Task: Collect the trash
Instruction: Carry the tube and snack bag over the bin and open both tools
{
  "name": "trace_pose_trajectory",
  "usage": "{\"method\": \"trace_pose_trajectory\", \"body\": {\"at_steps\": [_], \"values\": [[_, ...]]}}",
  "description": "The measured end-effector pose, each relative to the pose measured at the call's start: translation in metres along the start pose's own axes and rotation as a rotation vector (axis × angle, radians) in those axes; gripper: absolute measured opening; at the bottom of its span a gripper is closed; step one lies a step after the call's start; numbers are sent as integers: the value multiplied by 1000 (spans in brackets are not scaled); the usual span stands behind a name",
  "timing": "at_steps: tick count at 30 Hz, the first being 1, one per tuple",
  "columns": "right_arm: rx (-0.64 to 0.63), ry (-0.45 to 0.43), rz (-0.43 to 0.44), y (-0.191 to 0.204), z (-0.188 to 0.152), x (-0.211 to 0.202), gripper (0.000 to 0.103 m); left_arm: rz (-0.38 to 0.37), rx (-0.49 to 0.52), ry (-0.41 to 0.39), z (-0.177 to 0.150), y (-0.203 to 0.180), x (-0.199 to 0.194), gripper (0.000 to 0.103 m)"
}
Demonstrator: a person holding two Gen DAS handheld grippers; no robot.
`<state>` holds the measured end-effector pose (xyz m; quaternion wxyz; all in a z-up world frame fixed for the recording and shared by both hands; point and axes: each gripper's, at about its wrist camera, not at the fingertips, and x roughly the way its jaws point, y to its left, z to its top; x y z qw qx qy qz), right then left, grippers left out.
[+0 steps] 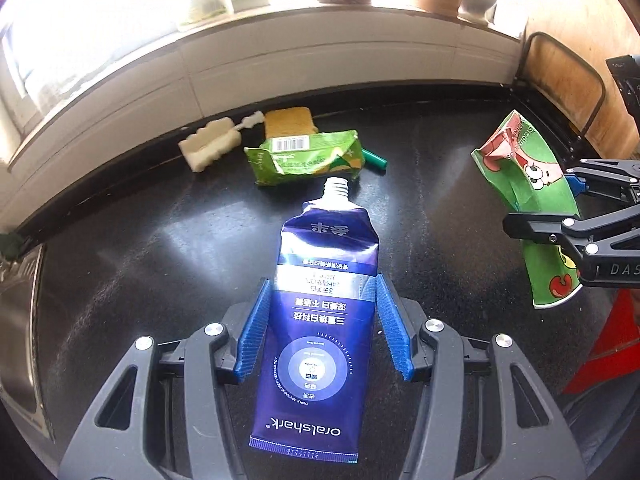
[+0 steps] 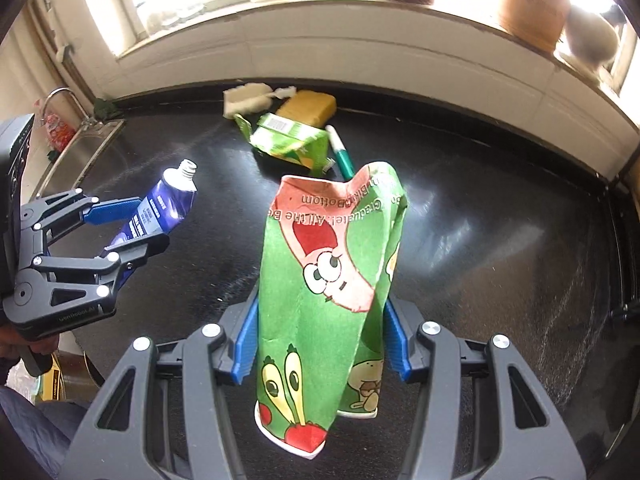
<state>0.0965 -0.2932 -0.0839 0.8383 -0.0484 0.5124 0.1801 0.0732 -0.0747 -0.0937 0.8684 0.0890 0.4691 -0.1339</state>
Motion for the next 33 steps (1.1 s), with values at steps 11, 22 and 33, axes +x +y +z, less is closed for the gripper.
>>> {"method": "trace_pose_trajectory", "body": {"at_steps": [11, 22, 33], "values": [[-297, -72, 205, 141, 47, -11, 53, 209, -297, -77, -66, 80, -101, 52], [-710, 76, 554, 392, -4, 27, 53, 508, -781, -13, -283, 173, -186, 52], [-979, 304, 677, 576, -137, 113, 54, 570, -1125, 85, -503, 217, -157, 52]]}}
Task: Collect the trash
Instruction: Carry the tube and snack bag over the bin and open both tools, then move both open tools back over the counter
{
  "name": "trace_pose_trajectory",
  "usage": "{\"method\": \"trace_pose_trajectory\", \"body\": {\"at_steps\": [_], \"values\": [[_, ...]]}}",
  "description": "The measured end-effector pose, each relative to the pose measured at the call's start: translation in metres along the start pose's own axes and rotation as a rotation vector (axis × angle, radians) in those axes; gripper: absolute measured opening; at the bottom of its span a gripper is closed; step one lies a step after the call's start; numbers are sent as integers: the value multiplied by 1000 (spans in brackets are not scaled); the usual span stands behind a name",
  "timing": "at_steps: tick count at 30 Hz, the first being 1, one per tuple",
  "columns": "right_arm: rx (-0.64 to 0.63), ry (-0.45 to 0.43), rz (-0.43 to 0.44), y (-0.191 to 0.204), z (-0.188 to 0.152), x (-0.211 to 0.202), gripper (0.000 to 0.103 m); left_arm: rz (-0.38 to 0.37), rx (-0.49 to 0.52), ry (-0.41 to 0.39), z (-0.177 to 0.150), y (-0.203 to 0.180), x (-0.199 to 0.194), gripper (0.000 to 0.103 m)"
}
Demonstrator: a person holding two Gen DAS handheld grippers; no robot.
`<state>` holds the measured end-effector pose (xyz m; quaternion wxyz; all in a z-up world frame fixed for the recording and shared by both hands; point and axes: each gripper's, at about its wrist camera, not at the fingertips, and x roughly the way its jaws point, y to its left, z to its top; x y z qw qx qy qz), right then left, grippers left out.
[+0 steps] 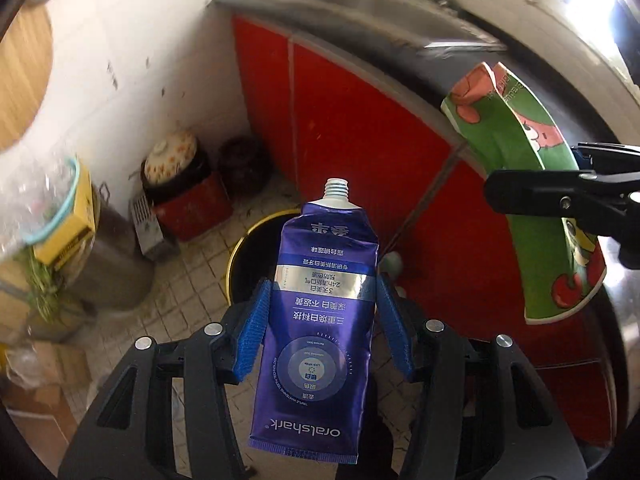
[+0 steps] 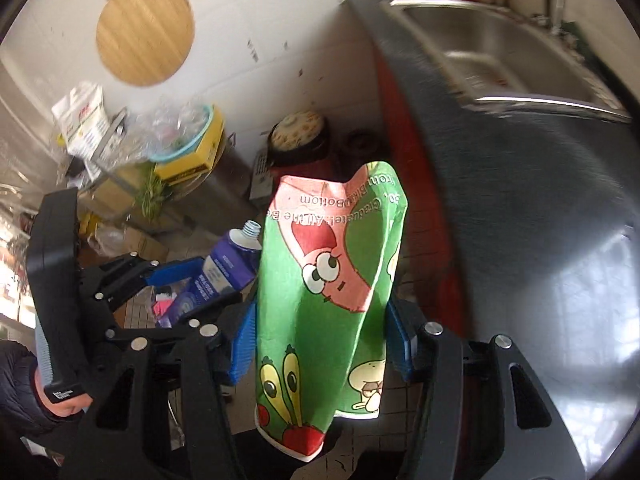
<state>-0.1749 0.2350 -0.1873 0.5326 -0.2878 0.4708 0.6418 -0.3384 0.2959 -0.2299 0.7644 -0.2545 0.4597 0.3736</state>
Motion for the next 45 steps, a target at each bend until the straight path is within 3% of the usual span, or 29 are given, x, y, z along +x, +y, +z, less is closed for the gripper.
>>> {"method": "trace_pose_trajectory", "body": {"at_steps": [7, 13, 14, 16, 21, 27, 32, 35, 37, 40, 45], "values": [[-17, 115, -16, 0, 23, 107, 55, -26, -109, 44, -16, 43, 81, 52], [-16, 152, -18, -8, 37, 146, 59, -54, -131, 53, -15, 45, 115, 54], [-17, 157, -23, -10, 38, 149, 61, -61, -137, 60, -16, 45, 118, 67], [-15, 163, -24, -13, 41, 151, 77, -42, -137, 67, -14, 48, 123, 88], [-4, 156, -12, -14, 40, 132, 80, -16, -130, 70, -13, 51, 106, 88], [46, 65, -15, -18, 26, 38, 85, 25, -48, 42, -1, 34, 50, 89], [151, -94, -99, -49, -4, -92, 88, 0, 149, -19, 26, -32, -16, 93], [246, -173, -197, -79, -36, -168, 88, -77, 281, -62, 43, -96, -50, 94], [301, -212, -283, -97, -61, -211, 88, -170, 374, -88, 56, -152, -71, 94], [423, -279, -430, -128, -111, -281, 88, -287, 501, -118, 70, -225, -90, 94], [631, -374, -578, -170, -199, -365, 88, -458, 690, -133, 74, -341, -118, 94]]}}
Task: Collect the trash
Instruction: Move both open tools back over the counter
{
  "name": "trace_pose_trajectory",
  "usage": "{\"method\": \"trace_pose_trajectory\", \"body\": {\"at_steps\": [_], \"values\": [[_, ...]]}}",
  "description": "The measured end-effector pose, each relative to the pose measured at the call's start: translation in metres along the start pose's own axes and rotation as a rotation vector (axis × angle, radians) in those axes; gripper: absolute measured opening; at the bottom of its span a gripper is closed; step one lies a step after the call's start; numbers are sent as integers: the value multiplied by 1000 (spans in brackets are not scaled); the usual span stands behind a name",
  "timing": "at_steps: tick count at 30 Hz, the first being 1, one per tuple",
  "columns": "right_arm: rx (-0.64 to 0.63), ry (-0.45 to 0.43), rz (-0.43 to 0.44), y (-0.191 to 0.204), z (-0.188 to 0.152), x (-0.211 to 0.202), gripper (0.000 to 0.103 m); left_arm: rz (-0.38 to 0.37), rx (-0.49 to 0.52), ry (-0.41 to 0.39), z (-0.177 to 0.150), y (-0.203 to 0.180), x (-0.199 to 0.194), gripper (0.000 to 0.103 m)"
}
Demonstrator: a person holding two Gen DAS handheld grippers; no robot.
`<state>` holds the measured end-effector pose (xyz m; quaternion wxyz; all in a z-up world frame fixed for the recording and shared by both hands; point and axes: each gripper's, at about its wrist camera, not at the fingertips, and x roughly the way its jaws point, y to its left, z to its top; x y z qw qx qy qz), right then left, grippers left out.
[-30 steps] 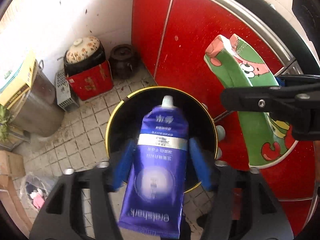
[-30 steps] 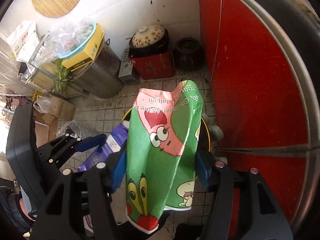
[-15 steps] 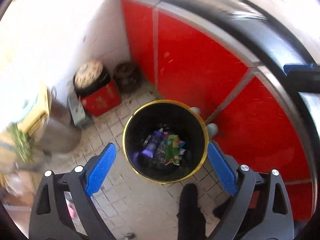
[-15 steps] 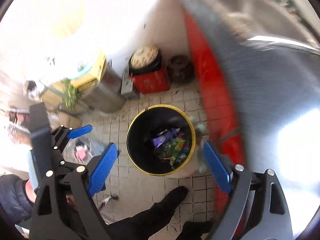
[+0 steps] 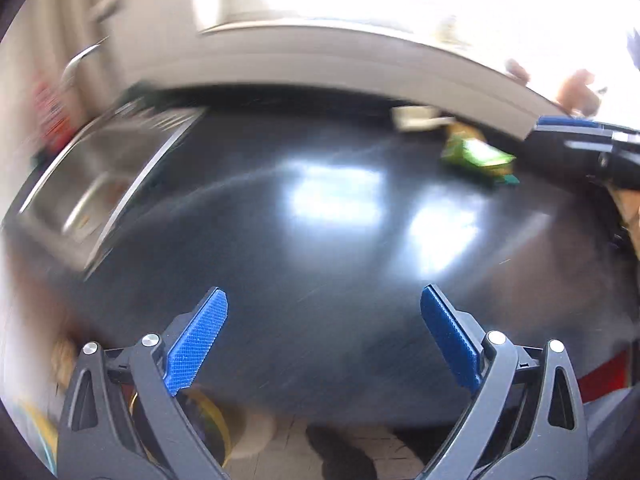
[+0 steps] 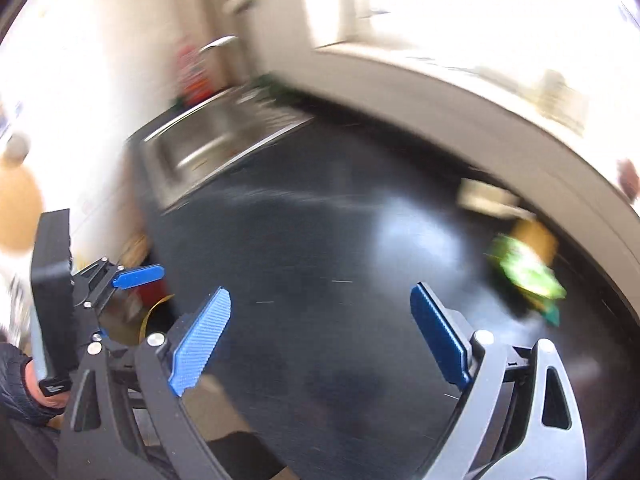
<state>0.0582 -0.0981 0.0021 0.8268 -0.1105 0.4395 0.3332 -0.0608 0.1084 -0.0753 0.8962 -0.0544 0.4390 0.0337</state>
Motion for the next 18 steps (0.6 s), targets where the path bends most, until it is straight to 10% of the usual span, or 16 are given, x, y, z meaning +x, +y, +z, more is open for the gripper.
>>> {"method": "trace_pose_trajectory", "body": {"at_steps": [7, 18], "values": [[163, -58, -132, -106, -30, -43, 88, -110, 165, -18, 57, -91, 27, 94], [235, -25, -190, -175, -49, -29, 87, -117, 302, 39, 88, -113, 87, 94]]}}
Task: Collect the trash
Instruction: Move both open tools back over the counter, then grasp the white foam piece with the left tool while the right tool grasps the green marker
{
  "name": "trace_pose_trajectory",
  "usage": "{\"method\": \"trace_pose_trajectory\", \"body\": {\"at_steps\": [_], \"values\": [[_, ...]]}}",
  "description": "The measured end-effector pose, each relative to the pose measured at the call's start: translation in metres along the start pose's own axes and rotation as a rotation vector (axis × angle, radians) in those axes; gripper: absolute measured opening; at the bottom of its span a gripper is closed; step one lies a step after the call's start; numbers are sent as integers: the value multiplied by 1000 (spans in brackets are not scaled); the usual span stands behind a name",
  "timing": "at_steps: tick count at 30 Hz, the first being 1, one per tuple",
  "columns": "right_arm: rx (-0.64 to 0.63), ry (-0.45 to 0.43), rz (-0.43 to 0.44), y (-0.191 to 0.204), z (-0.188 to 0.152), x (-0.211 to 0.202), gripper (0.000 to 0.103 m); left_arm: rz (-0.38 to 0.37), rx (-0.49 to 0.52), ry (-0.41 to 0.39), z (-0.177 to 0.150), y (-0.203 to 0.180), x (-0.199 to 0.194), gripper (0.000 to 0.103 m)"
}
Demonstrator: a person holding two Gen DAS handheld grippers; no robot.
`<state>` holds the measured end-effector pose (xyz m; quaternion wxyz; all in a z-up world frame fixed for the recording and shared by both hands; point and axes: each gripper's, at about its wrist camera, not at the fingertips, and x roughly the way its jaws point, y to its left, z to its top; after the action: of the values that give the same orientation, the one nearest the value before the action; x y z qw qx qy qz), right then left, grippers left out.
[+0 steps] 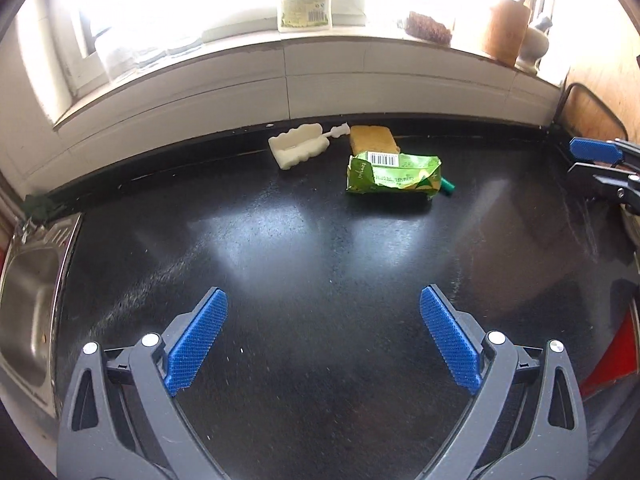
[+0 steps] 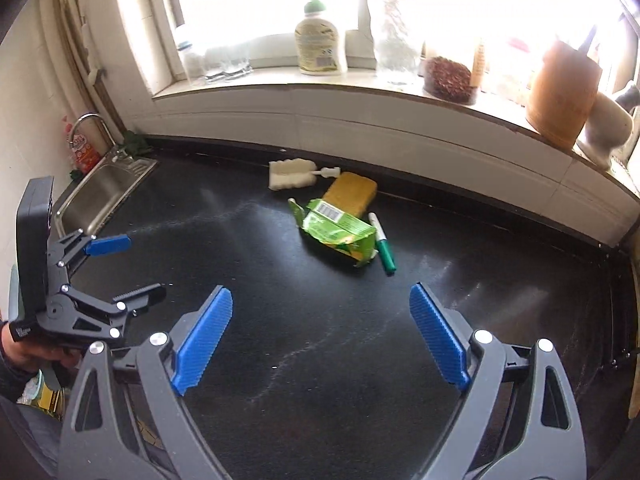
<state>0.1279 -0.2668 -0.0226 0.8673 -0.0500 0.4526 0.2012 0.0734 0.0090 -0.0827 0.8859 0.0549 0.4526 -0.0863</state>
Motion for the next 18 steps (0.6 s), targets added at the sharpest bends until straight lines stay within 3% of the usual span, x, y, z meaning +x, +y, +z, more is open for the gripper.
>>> {"method": "trace_pose_trajectory", "body": {"at_steps": [10, 18], "values": [[24, 144, -24, -57, -8, 93, 86, -35, 237, 59, 45, 28, 116, 94], [-39, 226, -13, -83, -4, 170, 77, -99, 413, 75, 93, 41, 202, 95]]}}
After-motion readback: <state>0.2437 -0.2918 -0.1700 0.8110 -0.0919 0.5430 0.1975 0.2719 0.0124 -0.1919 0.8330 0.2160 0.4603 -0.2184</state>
